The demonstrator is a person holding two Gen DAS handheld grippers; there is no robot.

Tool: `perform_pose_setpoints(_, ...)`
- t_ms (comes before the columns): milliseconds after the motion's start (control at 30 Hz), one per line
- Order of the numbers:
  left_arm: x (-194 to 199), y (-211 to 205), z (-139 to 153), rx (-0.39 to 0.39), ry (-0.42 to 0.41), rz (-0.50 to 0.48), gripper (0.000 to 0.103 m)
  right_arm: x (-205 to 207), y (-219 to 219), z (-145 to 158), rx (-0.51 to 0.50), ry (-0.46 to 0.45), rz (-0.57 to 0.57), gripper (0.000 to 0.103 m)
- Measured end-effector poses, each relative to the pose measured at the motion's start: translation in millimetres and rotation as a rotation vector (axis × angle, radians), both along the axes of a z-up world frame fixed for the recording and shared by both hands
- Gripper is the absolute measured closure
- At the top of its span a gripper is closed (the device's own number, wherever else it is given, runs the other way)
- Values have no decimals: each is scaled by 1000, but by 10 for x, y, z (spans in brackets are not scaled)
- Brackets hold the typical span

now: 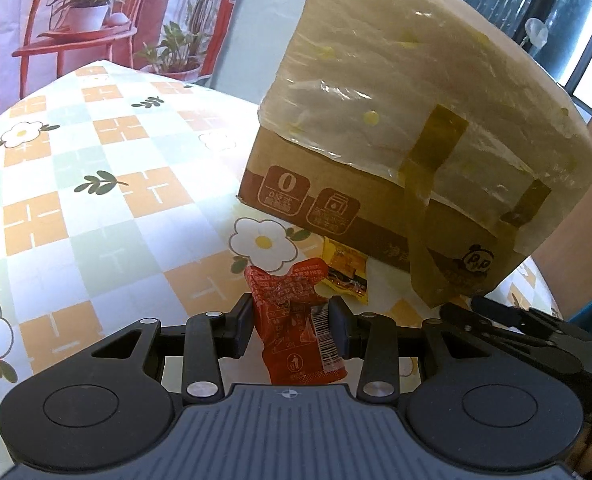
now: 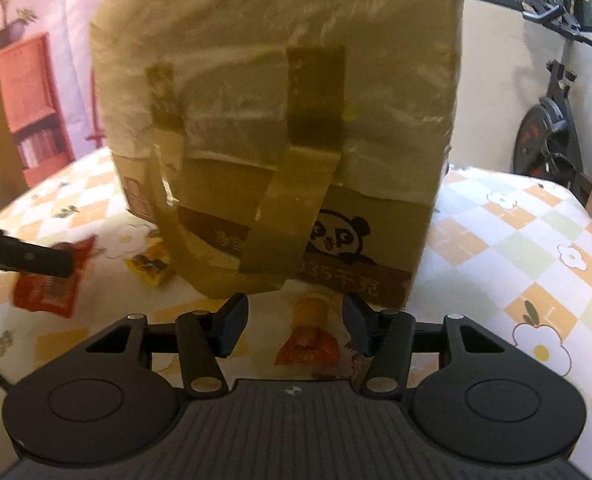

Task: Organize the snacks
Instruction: 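Grasp the red candy packet with the left tool while the right grasps the orange-capped packet, then carry both packets into the box and open both tools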

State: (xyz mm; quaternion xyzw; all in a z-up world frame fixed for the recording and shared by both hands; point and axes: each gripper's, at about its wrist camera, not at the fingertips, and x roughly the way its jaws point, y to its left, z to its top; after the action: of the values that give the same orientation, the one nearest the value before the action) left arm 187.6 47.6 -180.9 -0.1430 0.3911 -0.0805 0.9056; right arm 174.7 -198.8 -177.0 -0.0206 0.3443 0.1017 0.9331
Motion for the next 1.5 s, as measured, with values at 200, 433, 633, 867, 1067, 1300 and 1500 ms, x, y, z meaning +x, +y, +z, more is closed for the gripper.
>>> perform_pose_setpoints(200,3,74,-46,-23,12,13,61,34,10,-112,-39,25,-55,52)
perform_pose_setpoints(433,11,51,-63,-27,7,-8,61,-23,37,-133,-55,3,-38,64)
perform_pose_setpoints(633,-5,54,-31,-28,-8,-8,61,-121,61,-63,-20,0,9,67)
perform_pose_setpoints(867,-27,-12,-6,-22,-23,-35,61,-461,-10,8,35,27,18,67)
perform_pose_setpoints(1067,-91,-60,234,1,-123,-70,61,-609,-28,211,79,-28,31,67)
perform_pose_setpoints(1300,-99,-75,964,-39,-373,-149,61,-615,-38,868,129,-224,54,67)
perform_pose_setpoints(1500,183,-277,1571,-69,-515,-203,61,-445,-123,1515,158,-406,67,67)
